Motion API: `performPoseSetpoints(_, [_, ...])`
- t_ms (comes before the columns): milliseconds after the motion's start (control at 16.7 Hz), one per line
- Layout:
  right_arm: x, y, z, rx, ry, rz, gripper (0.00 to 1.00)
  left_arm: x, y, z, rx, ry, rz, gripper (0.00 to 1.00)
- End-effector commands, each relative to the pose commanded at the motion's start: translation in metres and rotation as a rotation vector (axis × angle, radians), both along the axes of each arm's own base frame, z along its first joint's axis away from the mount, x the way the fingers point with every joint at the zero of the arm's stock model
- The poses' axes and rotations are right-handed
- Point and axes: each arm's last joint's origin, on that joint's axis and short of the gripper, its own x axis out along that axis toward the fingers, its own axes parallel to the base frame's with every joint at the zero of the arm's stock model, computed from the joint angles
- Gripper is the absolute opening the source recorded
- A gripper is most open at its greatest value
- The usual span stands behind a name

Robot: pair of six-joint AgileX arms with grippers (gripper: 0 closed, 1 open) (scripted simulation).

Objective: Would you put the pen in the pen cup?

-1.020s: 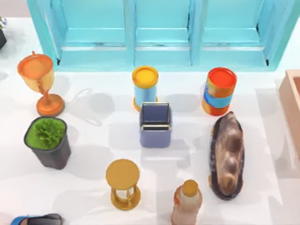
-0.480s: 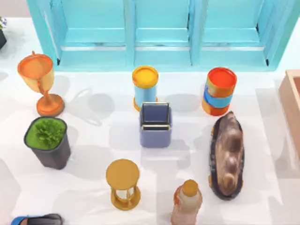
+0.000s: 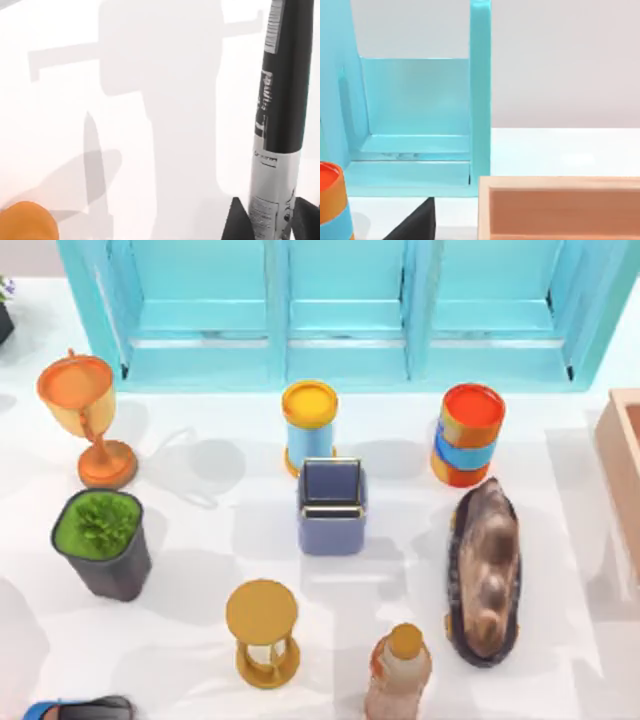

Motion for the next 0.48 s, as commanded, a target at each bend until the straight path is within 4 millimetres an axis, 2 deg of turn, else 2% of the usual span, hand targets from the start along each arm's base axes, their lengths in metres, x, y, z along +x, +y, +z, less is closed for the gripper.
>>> performPoseSetpoints(120, [0.000,0.000,0.000,0.000,0.000,0.000,1.00,0.020,-0.005,0.010,0.119,0.001,-0.030,0.00])
performPoseSetpoints(240, [0.000,0.000,0.000,0.000,0.000,0.000,1.00,0.049,-0.016,0.020,0.267,-0.001,-0.066,0.00])
performPoseSetpoints(360, [0.000,0.000,0.000,0.000,0.000,0.000,1.00,0.084,-0.037,0.030,0.427,-0.012,-0.102,0.00])
performPoseSetpoints(480, [0.000,0.000,0.000,0.000,0.000,0.000,1.00,0.123,-0.070,0.035,0.582,-0.036,-0.135,0.00])
